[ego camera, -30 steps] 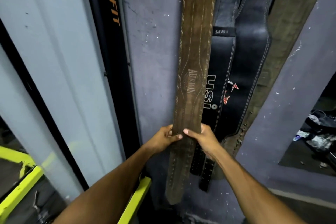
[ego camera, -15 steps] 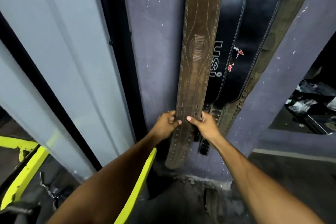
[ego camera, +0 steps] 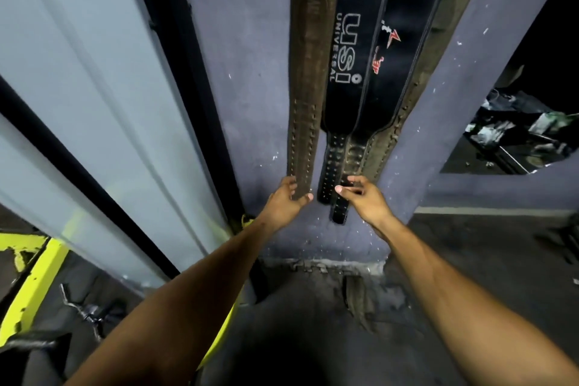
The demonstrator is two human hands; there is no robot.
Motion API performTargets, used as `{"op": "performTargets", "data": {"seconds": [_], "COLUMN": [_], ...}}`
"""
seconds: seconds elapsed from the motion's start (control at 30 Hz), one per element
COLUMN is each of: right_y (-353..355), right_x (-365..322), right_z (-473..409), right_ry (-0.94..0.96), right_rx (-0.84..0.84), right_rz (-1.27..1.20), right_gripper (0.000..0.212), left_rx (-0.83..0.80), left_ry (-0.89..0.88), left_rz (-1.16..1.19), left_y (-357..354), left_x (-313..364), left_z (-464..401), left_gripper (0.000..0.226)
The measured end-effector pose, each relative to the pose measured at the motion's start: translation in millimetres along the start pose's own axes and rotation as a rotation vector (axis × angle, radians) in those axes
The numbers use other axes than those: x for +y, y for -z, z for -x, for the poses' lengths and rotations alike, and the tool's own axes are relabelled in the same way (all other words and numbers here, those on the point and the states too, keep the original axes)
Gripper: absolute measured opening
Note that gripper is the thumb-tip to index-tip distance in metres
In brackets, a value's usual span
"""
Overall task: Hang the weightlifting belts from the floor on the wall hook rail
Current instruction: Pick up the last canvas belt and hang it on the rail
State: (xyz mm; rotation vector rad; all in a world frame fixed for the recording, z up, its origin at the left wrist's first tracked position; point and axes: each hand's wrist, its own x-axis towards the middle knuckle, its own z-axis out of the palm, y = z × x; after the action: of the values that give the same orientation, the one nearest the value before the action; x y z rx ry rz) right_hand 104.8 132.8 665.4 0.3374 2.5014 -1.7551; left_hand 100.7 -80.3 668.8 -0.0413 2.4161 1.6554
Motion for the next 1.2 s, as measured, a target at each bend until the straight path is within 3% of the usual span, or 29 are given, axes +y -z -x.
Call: {"op": "performTargets", "data": {"seconds": [0.47, 0.87, 1.03, 1.2], "right_y": [124, 180, 148, 88], "right_x": [157, 321, 430, 576], "right_z": [2, -57, -108, -164], "right_ry": [-0.305, -0.514, -0.659, -0.688], "right_rx": [0.053, -0.133, -0.164, -0.164], "right_rz": [-0.041, 0.017, 0.024, 0.037], "right_gripper": [0.045, 0.045, 0.035, 0.043], "left_rx": [-0.222, -0.274, -0.224, -0.239], "left_ry": [0.156, 0.413, 0.551, 0.620], "left_rz": [-0.100, 0.072, 0.051, -0.014], "left_y": [-185, -326, -377, -436], "left_x": [-23, -91, -179, -332], "left_z": [-3, -62, -123, -189], "left_gripper": [0.058, 0.041, 0.048, 0.045]}}
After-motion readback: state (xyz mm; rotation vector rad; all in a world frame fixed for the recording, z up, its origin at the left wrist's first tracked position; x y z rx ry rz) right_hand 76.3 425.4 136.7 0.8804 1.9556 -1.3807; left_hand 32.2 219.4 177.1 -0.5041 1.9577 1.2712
